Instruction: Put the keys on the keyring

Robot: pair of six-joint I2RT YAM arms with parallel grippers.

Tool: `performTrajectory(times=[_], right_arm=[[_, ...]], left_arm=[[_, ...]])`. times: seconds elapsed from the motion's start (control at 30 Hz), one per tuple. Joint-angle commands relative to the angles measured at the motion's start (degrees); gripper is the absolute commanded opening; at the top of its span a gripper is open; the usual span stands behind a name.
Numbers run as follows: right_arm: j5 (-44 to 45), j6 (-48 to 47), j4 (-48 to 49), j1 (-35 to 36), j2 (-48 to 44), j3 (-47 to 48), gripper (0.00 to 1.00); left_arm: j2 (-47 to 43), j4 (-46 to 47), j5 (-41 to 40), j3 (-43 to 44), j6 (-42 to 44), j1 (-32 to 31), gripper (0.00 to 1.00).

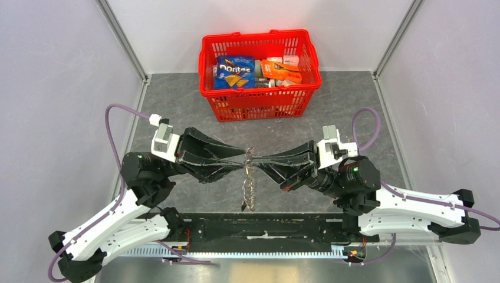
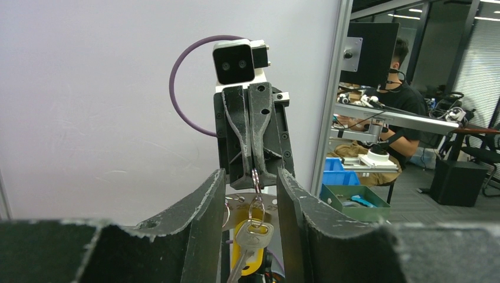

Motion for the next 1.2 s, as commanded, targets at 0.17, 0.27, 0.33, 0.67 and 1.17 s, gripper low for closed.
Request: performTrajectory(times=[0.17, 0.27, 0.33, 0.67, 1.17], right_arm=[[-0.4, -1.4, 5.3, 0.0, 0.2, 3.4, 0.0], [-0.4, -1.6, 5.5, 0.0, 0.5, 3.7, 0.0], [-0.5, -1.7, 5.7, 0.1, 0.6, 3.8, 0.0], [-0.8, -2.3, 6.0, 0.0, 0.7, 4.2, 0.0], [-1.5, -3.0, 5.6, 0.0, 0.2, 4.3, 0.0]], left_arm=[[0.5, 0.9, 1.8, 2.1, -2.2, -0.1, 0.43], [0.9, 1.3, 2.2, 2.2, -2.8, -0.1, 0.43], [1.1, 1.2, 2.3, 2.2, -3.0, -0.1, 0.42], [1.3, 1.0, 2.5, 2.3, -3.2, -0.1, 0.32], [2.6, -0.6, 3.8, 3.8, -2.7, -0.1, 0.02]])
